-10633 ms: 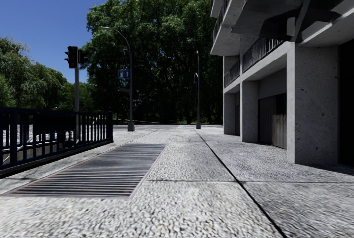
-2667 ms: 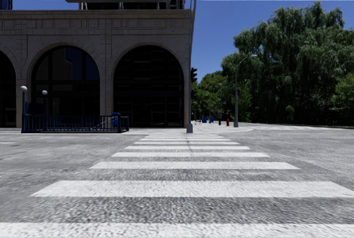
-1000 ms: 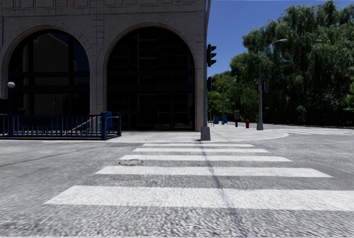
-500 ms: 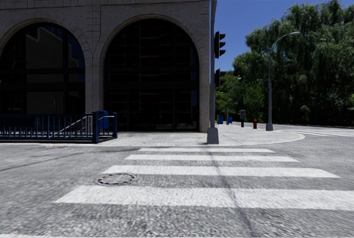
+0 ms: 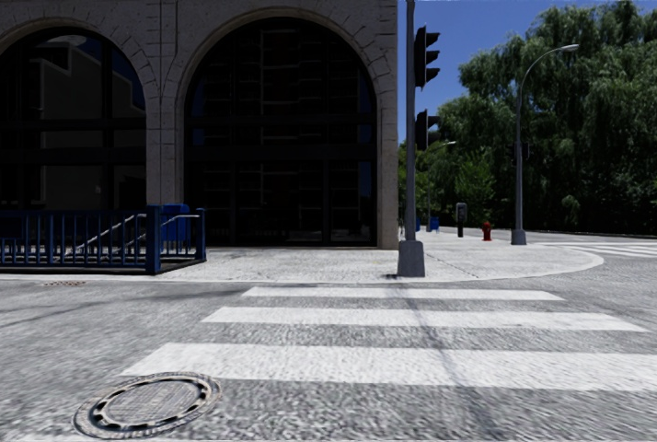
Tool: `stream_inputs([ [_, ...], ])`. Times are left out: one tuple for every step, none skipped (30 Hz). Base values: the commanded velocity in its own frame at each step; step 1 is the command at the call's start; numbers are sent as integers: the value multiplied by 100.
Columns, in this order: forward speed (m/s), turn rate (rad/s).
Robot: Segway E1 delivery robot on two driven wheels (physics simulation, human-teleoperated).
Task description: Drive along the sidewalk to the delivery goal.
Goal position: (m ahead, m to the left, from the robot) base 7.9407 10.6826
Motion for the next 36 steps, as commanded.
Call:
stream_inputs([
  [196, 0],
  [196, 0],
  [196, 0],
  [196, 0],
  [196, 0],
  [196, 0],
  [196, 0],
  [196, 0],
  [196, 0],
  [196, 0],
  [196, 0],
  [196, 0],
  [196, 0],
  [196, 0],
  [196, 0],
  [196, 0],
  [196, 0],
  [196, 0],
  [196, 0],
  [196, 0],
  [196, 0],
  [196, 0],
  [196, 0],
  [196, 0],
  [196, 0],
  [196, 0],
  [196, 0],
  [196, 0],
  [196, 0],
  [196, 0],
  [196, 0],
  [196, 0],
  [196, 0],
  [196, 0],
  [196, 0],
  [196, 0],
])
